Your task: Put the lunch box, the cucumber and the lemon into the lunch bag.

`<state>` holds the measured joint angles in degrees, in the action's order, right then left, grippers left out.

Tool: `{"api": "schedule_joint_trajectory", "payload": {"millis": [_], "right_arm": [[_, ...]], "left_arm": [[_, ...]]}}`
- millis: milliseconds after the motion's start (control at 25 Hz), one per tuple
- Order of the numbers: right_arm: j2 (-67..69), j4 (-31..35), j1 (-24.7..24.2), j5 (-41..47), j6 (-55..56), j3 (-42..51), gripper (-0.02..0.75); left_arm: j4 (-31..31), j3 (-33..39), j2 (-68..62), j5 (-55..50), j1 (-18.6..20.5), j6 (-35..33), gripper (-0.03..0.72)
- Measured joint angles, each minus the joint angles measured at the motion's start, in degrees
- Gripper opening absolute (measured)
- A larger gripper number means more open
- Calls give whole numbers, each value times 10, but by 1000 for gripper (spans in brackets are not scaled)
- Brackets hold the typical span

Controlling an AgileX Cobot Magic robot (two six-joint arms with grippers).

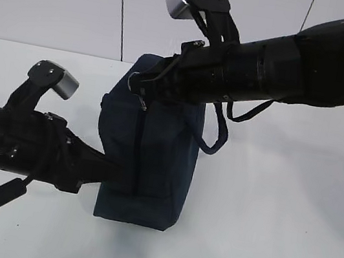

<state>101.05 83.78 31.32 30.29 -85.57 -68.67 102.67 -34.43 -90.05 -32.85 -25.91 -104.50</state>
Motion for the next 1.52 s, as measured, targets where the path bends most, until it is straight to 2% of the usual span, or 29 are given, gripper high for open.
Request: {"api": "schedule_joint_trajectory", "payload": {"millis": [80,240,640,1000,1160,1520], "right_arm": [[0,0,0,0,0,0,20],[0,0,0,1,0,0,20],[0,59,0,-42,0,0,20],[8,73,0,-117,-8,-1,20],[31,77,0,-123,-10,-23,20],[67,86,-36,-127,-12,-84,20]], "left_arm": [[1,0,0,1,0,0,57],[1,0,0,1,0,-1,15],[5,0,0,1,0,-1,11],[9,0,0,2,0,-1,9],[9,0,0,2,0,-1,9],[9,0,0,6,0,-1,9]]}}
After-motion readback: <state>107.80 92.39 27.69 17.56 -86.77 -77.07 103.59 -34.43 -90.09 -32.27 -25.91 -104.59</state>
